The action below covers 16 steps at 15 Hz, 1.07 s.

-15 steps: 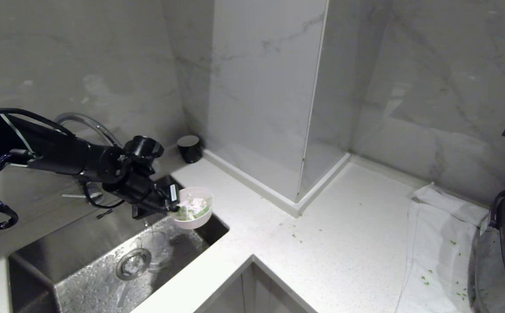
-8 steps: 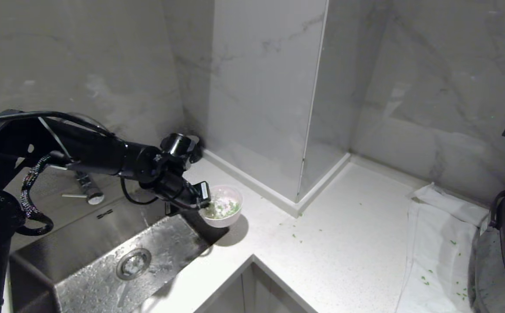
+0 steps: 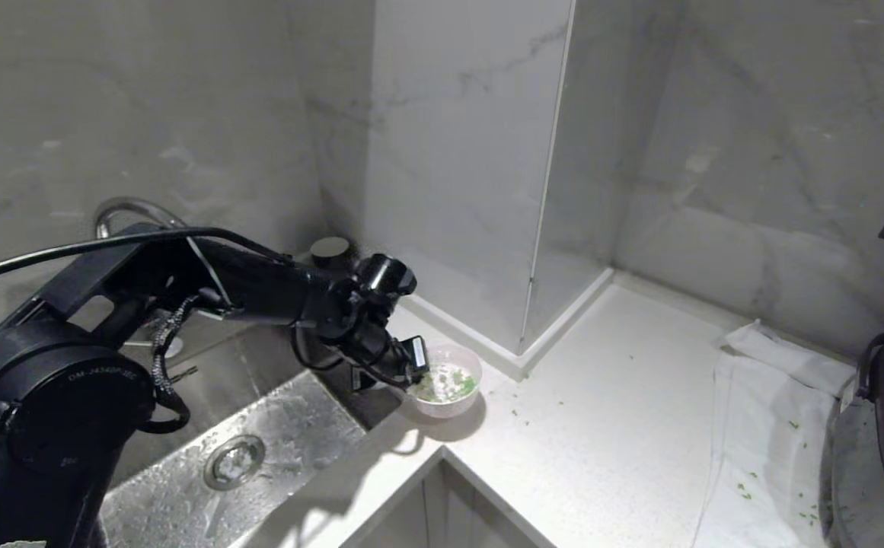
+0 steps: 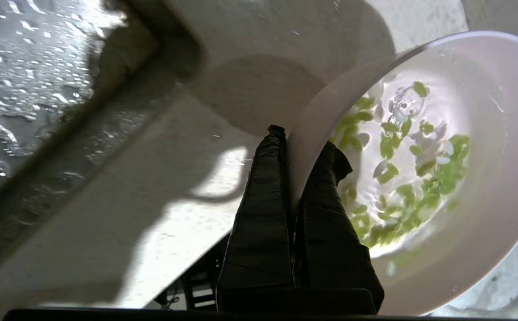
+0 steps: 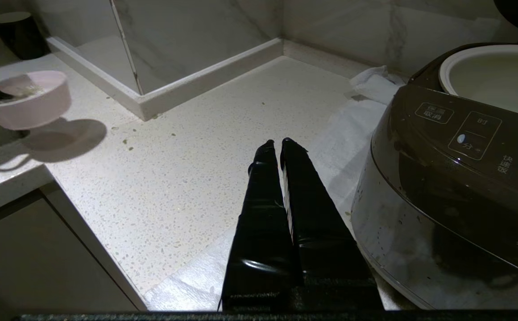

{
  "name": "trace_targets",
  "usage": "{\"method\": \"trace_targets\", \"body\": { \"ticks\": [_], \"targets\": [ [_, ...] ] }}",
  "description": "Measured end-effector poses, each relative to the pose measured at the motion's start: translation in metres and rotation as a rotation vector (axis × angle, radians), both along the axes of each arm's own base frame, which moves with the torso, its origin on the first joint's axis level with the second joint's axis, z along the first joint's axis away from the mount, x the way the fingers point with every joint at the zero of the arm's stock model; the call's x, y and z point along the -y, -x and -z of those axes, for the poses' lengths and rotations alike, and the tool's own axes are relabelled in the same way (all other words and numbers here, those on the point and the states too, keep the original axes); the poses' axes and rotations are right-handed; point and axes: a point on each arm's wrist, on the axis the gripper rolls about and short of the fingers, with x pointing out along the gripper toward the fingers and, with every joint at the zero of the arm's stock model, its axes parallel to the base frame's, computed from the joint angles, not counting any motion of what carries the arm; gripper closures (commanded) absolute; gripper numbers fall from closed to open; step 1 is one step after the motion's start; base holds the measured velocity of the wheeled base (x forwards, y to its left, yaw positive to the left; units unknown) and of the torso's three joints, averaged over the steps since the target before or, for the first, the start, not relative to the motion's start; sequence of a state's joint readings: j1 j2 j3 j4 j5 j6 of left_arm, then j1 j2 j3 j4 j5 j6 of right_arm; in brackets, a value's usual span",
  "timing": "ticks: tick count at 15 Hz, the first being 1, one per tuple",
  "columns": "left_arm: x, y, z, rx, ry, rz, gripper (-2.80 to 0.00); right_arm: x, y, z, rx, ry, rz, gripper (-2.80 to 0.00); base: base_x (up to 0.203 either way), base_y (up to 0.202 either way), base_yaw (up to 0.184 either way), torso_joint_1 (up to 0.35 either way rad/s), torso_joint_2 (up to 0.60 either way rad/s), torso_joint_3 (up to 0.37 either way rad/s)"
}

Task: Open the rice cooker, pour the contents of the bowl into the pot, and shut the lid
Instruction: Place the bowl on the table

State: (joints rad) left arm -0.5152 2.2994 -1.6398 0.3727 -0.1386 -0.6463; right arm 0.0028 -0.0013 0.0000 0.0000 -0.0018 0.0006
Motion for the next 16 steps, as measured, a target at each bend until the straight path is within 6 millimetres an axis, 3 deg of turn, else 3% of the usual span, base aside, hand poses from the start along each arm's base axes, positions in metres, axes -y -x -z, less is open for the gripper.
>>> {"method": "trace_targets", "body": {
  "ticks": [6, 16],
  "targets": [
    [0.050, 0.017, 0.032, 0.014, -0.119, 0.053, 0.00, 0.000, 0.000, 0.000, 0.000, -0.001, 0.000, 0.00, 0.000, 0.000, 0.000, 0.000, 0.00, 0.000],
    [0.079, 0.028, 0.049, 0.011, -0.140, 0.061, 0.00, 0.000, 0.000, 0.000, 0.000, 0.000, 0.000, 0.00, 0.000, 0.000, 0.000, 0.000, 0.00, 0.000]
  ]
}}
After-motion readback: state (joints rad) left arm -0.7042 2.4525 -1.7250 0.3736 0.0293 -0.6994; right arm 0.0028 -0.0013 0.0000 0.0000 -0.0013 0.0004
